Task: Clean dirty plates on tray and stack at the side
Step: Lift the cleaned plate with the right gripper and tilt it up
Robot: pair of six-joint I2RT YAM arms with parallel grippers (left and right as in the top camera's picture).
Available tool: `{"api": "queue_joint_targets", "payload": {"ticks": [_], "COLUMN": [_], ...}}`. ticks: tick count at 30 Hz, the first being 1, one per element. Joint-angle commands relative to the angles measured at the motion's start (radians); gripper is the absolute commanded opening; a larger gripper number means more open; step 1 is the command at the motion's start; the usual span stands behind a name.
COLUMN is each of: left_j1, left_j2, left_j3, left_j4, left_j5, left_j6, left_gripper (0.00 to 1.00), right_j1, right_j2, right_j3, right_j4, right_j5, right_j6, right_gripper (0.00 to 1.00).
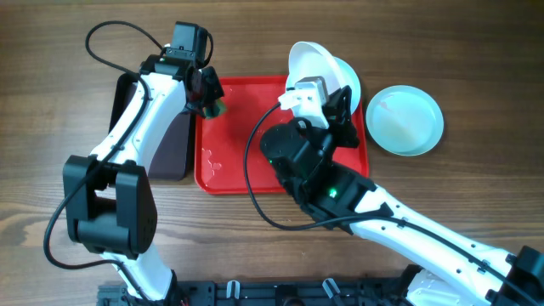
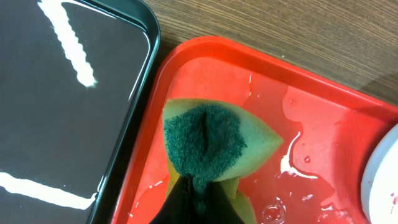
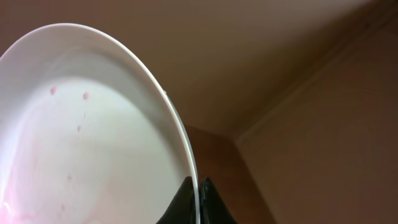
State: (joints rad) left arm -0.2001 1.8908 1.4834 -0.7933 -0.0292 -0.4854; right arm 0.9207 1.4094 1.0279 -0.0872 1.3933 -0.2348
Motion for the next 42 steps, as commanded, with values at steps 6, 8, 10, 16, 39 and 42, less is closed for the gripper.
{"api": "queue_joint_targets", "payload": {"ticks": [6, 8, 10, 16, 39, 42], "left_j1": [0.001, 0.001, 0.001, 0.001, 0.001, 0.001], "left_j2": [0.011, 0.011, 0.01, 0.01, 0.011, 0.011], "left_j3": [0.007, 0.007, 0.007, 0.007, 0.007, 0.007], "left_j4": [0.003, 0.003, 0.003, 0.003, 0.003, 0.003], "left_j5": [-0.006, -0.006, -0.006, -0.006, -0.006, -0.006], "left_j6": [-0.02, -0.02, -0.02, -0.02, -0.021, -0.021], "left_gripper": [0.04, 0.04, 0.04, 0.04, 0.04, 0.04], "right_j1": [0.031, 0.031, 0.031, 0.031, 0.052, 0.046], "right_j2": [-0.017, -0.017, -0.017, -0.017, -0.008, -0.008], "right_j3": [0.001, 0.001, 0.001, 0.001, -0.002, -0.002], "right_j4": [0.016, 0.016, 0.016, 0.016, 0.005, -0.013], "right_j5": [0.06, 0.06, 0.06, 0.059, -0.042, -0.1], "right_j6": [-0.079, -0.08, -0.079, -0.079, -0.022, 0.028], "right_gripper": [0.04, 0.04, 0.04, 0.04, 0.04, 0.04]}}
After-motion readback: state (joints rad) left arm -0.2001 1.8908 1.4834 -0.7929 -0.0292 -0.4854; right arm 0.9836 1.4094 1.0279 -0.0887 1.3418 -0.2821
